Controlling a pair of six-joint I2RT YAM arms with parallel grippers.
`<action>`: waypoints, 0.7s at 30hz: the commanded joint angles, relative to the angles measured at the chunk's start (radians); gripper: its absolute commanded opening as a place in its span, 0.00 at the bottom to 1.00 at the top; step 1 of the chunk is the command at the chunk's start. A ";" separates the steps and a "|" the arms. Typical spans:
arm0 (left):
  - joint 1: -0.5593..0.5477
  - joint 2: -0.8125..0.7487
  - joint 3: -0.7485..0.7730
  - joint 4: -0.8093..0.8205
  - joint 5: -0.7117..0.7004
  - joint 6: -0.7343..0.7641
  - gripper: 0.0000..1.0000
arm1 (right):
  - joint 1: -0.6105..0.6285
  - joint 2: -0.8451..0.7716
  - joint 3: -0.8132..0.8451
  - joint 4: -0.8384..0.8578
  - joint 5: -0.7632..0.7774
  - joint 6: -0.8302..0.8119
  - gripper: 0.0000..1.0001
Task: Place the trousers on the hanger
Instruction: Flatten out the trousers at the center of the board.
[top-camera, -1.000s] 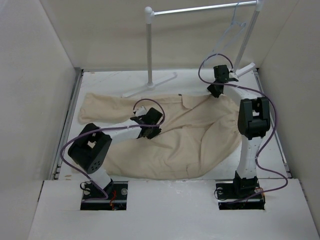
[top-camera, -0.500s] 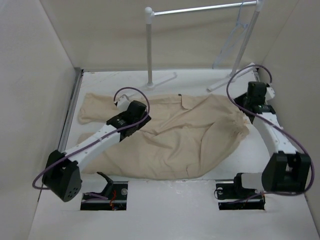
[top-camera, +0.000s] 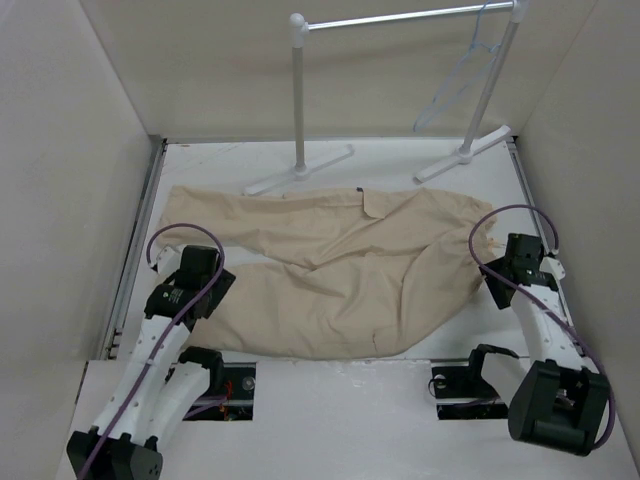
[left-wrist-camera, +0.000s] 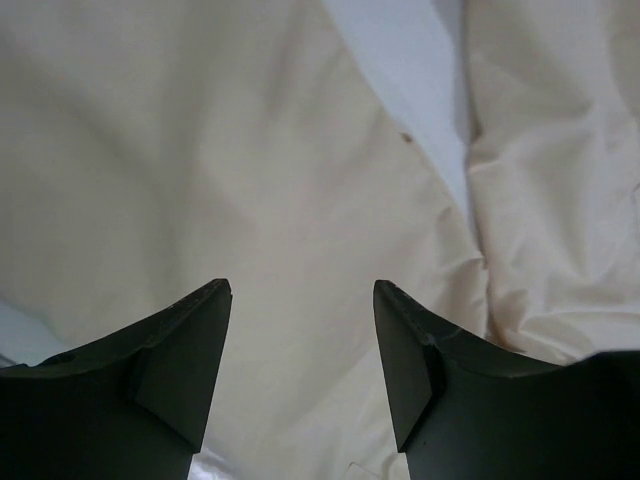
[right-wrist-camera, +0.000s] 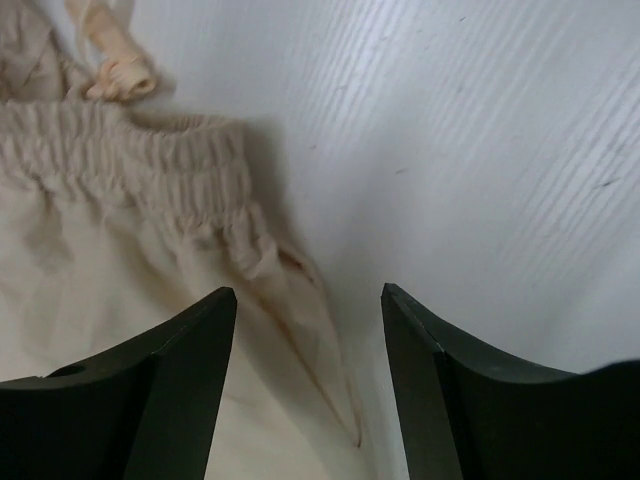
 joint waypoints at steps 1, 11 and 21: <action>0.065 -0.037 -0.046 -0.129 0.067 0.004 0.57 | -0.067 0.081 -0.010 0.091 0.014 -0.065 0.66; 0.217 -0.109 0.021 -0.296 0.043 0.026 0.57 | -0.136 0.261 0.040 0.231 -0.144 -0.090 0.22; 0.392 -0.020 0.077 -0.473 -0.022 -0.059 0.57 | -0.133 0.006 0.026 0.160 -0.144 -0.017 0.03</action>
